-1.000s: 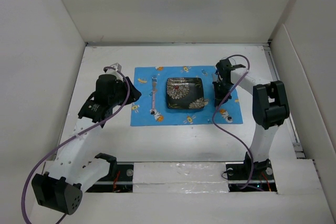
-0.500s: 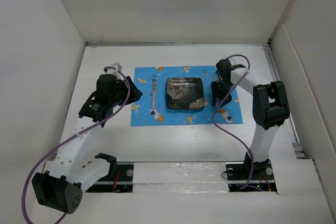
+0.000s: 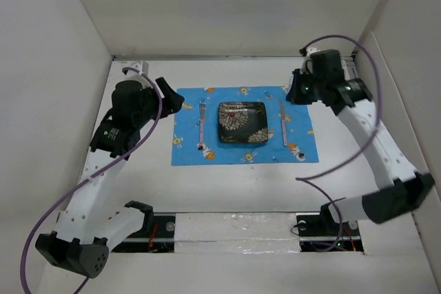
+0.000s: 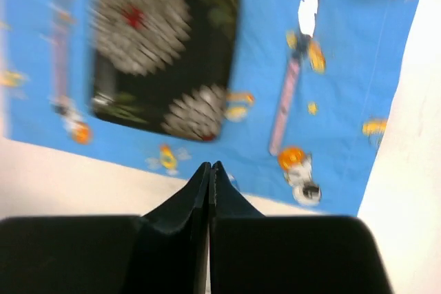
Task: Set the dinner table for one person
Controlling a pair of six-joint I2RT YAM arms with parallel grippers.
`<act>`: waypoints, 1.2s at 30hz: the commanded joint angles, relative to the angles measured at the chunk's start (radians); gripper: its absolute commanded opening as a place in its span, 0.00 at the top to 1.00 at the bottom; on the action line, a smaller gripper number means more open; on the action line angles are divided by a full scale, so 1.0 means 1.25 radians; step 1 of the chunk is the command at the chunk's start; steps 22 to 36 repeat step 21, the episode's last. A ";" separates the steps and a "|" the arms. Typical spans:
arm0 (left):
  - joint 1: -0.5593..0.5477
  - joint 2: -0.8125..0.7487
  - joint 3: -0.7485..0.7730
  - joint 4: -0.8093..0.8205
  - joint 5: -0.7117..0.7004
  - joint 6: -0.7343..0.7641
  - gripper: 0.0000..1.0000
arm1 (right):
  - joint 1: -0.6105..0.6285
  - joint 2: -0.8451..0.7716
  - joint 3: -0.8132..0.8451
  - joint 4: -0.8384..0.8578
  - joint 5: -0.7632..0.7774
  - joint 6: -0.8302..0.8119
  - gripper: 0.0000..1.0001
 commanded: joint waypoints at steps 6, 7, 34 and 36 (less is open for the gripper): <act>0.004 -0.024 0.335 -0.013 -0.161 -0.005 0.37 | 0.003 -0.547 -0.105 0.505 0.361 0.124 0.73; 0.004 -0.028 0.357 -0.016 -0.203 0.003 0.36 | 0.003 -0.597 -0.118 0.531 0.423 0.127 0.68; 0.004 -0.032 0.239 0.016 -0.181 0.027 0.24 | -0.058 -0.474 -0.070 0.315 0.315 0.161 0.03; 0.004 -0.032 0.239 0.016 -0.181 0.027 0.24 | -0.058 -0.474 -0.070 0.315 0.315 0.161 0.03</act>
